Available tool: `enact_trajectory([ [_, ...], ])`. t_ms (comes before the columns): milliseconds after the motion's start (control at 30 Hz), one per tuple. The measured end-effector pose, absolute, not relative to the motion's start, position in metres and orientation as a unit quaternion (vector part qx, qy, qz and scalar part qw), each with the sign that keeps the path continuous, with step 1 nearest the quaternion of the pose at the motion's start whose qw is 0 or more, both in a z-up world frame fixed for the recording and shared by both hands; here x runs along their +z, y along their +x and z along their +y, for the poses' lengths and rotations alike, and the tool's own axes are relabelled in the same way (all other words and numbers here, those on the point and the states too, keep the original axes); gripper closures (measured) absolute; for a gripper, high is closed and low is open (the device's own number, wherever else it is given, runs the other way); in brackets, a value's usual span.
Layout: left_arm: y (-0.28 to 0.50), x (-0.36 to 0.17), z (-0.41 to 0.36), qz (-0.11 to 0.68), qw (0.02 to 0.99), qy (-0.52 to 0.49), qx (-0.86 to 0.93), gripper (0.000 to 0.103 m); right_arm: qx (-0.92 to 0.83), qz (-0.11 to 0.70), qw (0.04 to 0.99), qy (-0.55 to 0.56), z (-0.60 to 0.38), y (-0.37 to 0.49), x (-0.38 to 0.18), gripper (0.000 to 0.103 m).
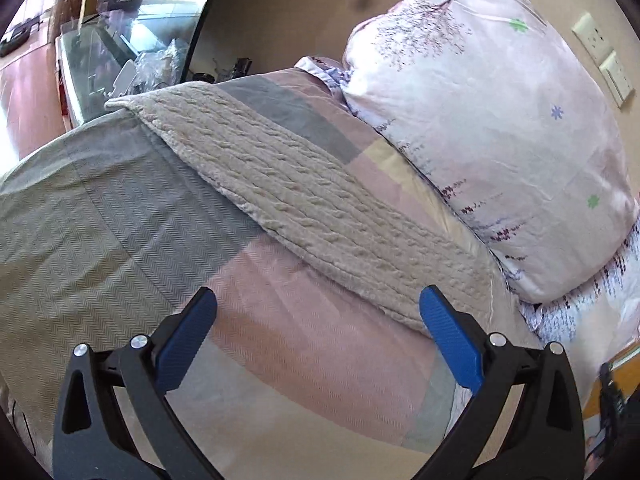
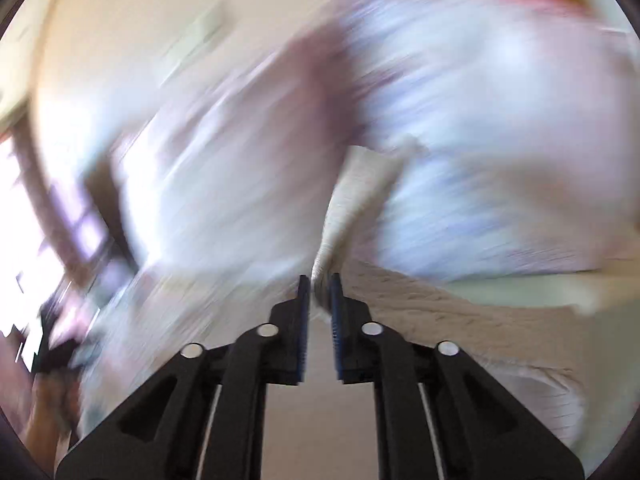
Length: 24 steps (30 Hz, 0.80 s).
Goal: Fold small clothes
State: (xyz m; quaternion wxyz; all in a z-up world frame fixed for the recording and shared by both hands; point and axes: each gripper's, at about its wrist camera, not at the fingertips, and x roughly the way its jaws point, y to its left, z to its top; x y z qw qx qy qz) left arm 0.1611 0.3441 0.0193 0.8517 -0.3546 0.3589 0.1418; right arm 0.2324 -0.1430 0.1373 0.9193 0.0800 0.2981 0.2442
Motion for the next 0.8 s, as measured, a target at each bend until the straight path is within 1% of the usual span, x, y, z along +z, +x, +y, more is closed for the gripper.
enact_trajectory([
  [33,0.160,0.018,0.350,0.354,0.848,-0.367,0.142,0.003,0.278,0.334,0.899,0.058,-0.109,0.233,0.123,0.059],
  [67,0.158,0.018,0.356,0.344,0.846,-0.382,0.143,0.003,0.300,0.355,0.884,0.041,-0.083,0.228,0.109,0.054],
  [100,0.158,0.018,0.361,0.343,0.842,-0.390,0.148,0.003,0.308,0.354,0.882,0.032,-0.074,0.223,0.103,0.052],
  [133,0.158,0.018,0.368,0.339,0.838,-0.400,0.150,0.004,0.307,0.350,0.885,0.026,-0.072,0.219,0.102,0.047],
  [200,0.159,0.017,0.382,0.328,0.832,-0.416,0.163,0.008,0.284,0.327,0.901,0.022,-0.085,0.210,0.105,0.042],
  [267,0.158,0.015,0.402,0.307,0.821,-0.449,0.172,0.016,0.251,0.313,0.915,0.041,-0.123,0.211,0.112,0.022],
  [300,0.158,0.014,0.412,0.298,0.814,-0.467,0.178,0.019,0.235,0.308,0.920,0.053,-0.140,0.211,0.115,0.020],
  [367,0.159,0.011,0.431,0.285,0.796,-0.500,0.190,0.031,0.203,0.305,0.928,0.065,-0.170,0.210,0.118,0.020],
  [400,0.160,0.010,0.439,0.279,0.788,-0.513,0.193,0.033,0.185,0.305,0.931,0.071,-0.187,0.206,0.118,0.020],
  [467,0.163,0.006,0.457,0.271,0.771,-0.539,0.202,0.047,0.157,0.308,0.935,0.084,-0.212,0.206,0.114,0.020],
  [500,0.165,0.005,0.464,0.270,0.766,-0.546,0.206,0.050,0.143,0.311,0.935,0.093,-0.228,0.201,0.109,0.020],
  [533,0.170,0.004,0.472,0.272,0.764,-0.547,0.206,0.056,0.132,0.313,0.935,0.101,-0.241,0.198,0.105,0.020],
  [567,0.174,0.003,0.477,0.277,0.764,-0.544,0.210,0.068,0.121,0.313,0.936,0.110,-0.254,0.195,0.104,0.020],
  [600,0.180,0.002,0.482,0.284,0.764,-0.538,0.215,0.073,0.115,0.312,0.936,0.115,-0.260,0.192,0.100,0.020],
  [633,0.184,0.002,0.484,0.293,0.766,-0.528,0.219,0.084,0.110,0.311,0.936,0.122,-0.268,0.189,0.098,0.020],
  [667,0.190,0.005,0.482,0.306,0.772,-0.508,0.230,0.091,0.106,0.311,0.936,0.130,-0.277,0.186,0.095,0.020],
  [700,0.195,0.009,0.478,0.310,0.779,-0.494,0.230,0.095,0.103,0.311,0.935,0.135,-0.284,0.183,0.094,0.020],
  [767,0.206,0.034,0.450,0.306,0.811,-0.449,0.215,0.096,0.098,0.309,0.935,0.141,-0.296,0.176,0.091,0.020],
  [800,0.216,0.053,0.427,0.307,0.836,-0.411,0.194,0.096,0.096,0.308,0.936,0.141,-0.300,0.173,0.091,0.020],
])
